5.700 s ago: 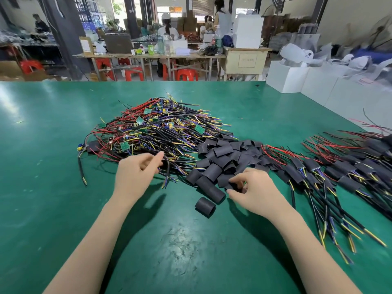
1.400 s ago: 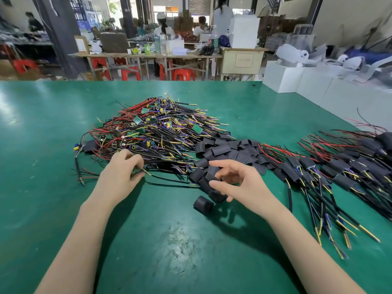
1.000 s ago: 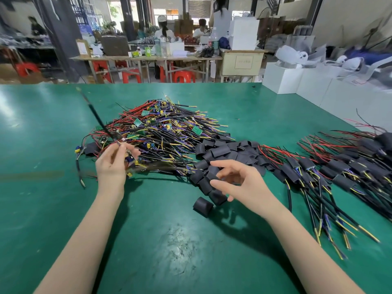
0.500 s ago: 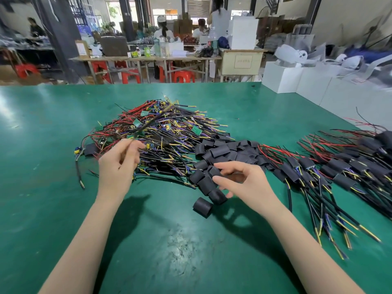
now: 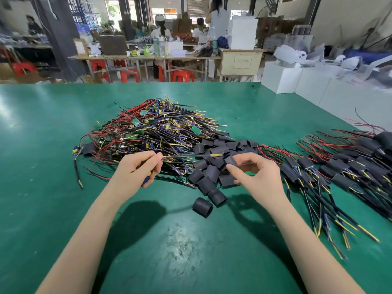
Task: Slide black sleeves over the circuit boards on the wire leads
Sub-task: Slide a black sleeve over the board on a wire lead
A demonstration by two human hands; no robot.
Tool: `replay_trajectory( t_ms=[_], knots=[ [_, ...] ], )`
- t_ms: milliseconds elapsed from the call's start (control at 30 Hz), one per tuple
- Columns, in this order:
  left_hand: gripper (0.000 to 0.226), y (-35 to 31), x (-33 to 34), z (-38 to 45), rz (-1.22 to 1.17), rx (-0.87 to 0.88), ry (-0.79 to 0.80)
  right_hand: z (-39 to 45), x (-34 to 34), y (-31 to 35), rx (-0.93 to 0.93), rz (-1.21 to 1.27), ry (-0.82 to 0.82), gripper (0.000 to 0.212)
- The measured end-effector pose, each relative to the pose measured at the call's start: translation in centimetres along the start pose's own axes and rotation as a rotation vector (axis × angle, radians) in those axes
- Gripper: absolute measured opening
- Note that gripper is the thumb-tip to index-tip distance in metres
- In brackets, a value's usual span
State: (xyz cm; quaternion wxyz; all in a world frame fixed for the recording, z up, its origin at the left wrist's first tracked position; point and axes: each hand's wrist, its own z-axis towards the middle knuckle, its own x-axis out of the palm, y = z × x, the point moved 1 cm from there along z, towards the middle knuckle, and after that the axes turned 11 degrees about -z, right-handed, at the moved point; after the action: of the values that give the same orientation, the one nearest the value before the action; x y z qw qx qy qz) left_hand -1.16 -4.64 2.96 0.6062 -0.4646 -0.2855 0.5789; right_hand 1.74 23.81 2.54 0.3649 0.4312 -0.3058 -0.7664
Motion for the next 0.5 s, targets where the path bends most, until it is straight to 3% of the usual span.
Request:
replay_trajectory(
  t_ms=[133,300,500],
  knots=[
    [0.039,-0.07,-0.03,-0.07,-0.028,-0.01,0.007,-0.05,-0.37,0.39,-0.15,-0.139,-0.071,0.031],
    [0.04,-0.08,-0.08,-0.11,-0.08,-0.022,-0.013,-0.24,-0.29,0.58,-0.303,-0.261,-0.046,0.021],
    [0.04,-0.34,-0.19,-0.16,-0.149,-0.048,0.015,-0.18,-0.13,0.17,-0.324,-0.316,-0.057,0.021]
  ],
)
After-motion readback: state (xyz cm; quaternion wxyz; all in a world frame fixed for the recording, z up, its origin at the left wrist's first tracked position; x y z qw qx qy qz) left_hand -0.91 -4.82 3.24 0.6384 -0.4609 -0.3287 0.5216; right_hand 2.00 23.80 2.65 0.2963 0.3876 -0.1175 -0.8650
